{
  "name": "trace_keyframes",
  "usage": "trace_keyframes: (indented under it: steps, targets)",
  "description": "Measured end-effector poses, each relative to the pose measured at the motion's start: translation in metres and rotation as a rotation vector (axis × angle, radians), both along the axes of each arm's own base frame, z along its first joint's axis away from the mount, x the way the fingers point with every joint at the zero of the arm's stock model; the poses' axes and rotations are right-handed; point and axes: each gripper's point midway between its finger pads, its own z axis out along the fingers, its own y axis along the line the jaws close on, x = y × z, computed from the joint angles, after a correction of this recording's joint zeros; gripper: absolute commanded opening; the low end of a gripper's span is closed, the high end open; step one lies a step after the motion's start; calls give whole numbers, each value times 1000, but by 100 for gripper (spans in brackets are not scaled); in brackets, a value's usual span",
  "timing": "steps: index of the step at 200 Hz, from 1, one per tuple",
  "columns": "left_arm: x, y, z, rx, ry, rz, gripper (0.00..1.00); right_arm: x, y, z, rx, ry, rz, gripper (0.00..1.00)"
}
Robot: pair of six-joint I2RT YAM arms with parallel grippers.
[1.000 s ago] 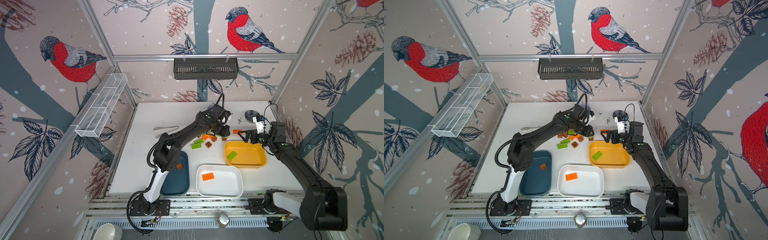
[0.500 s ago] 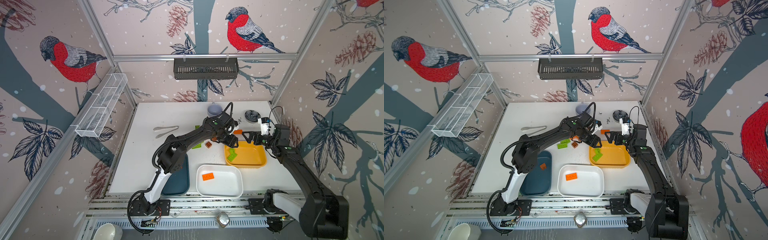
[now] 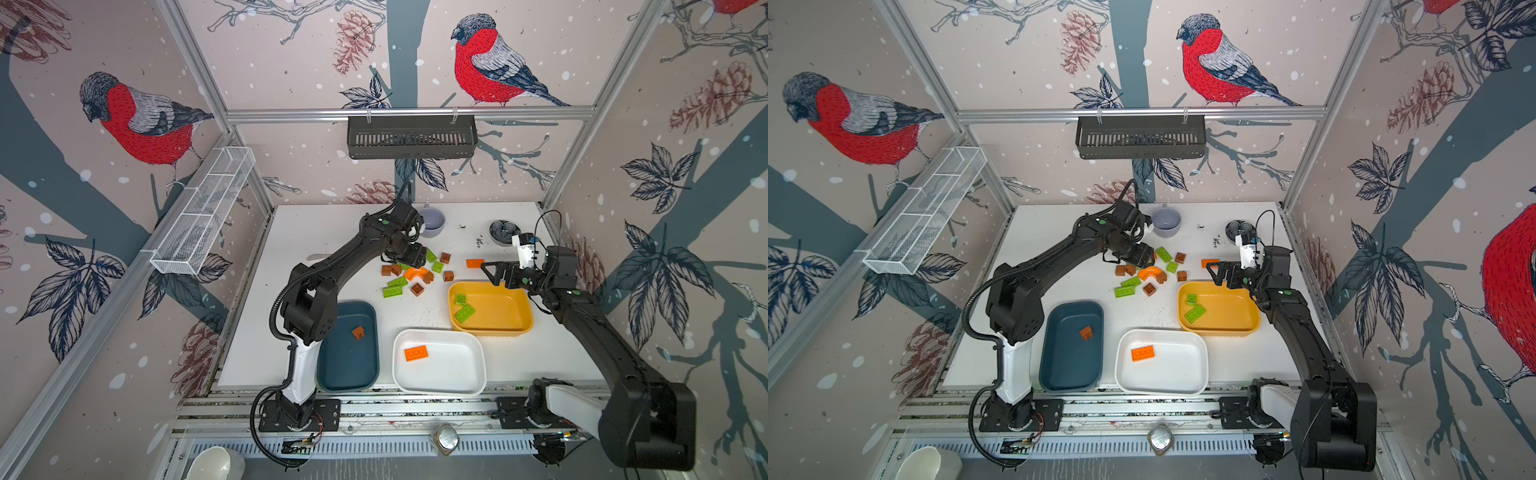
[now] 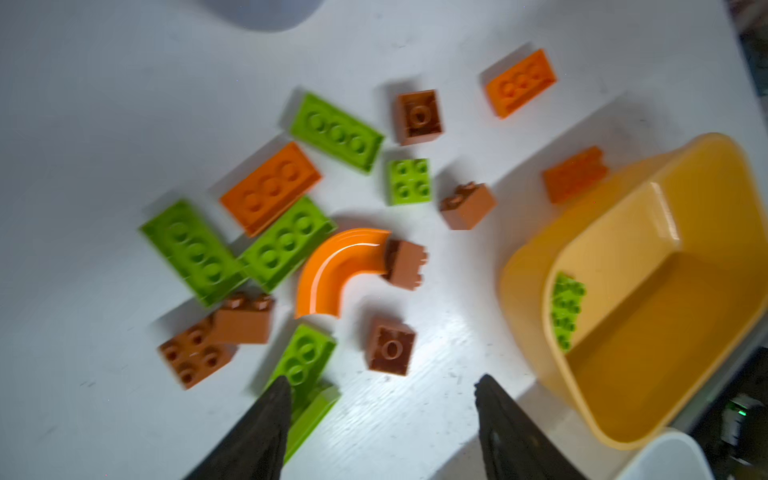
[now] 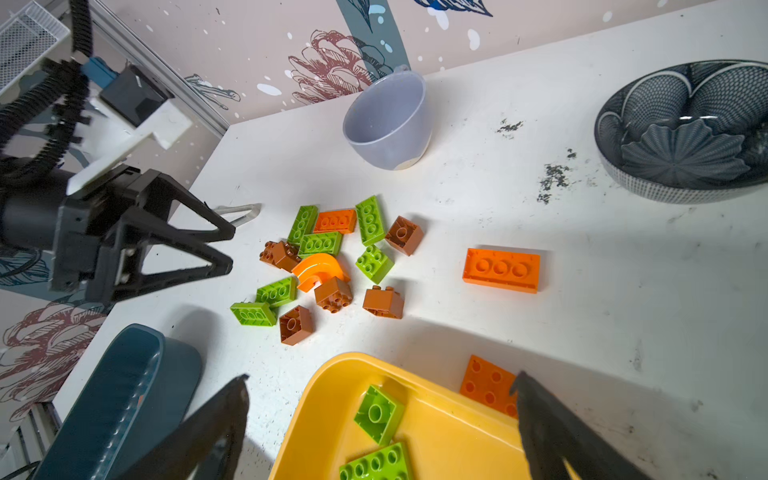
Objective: Sort the legos into containers by color
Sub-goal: 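Move the left gripper back to the pile and grasp a brown brick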
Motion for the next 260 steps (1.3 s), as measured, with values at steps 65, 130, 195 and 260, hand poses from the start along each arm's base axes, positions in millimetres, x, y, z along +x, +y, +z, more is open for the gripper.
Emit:
trace_keyframes:
  steps: [65, 130, 195, 260]
  targets:
    - [11, 59, -55, 143, 56, 147, 65, 0, 9, -5, 0, 15, 27, 99]
    - [26, 69, -84, 179, 53, 223, 60, 0, 11, -7, 0, 19, 32, 99]
    - [34, 65, -103, 182, 71, 237, 50, -1, 11, -11, 0, 28, 32, 99]
    - [40, 64, -112, 188, 72, 247, 43, 1, 11, -13, 0, 25, 32, 99]
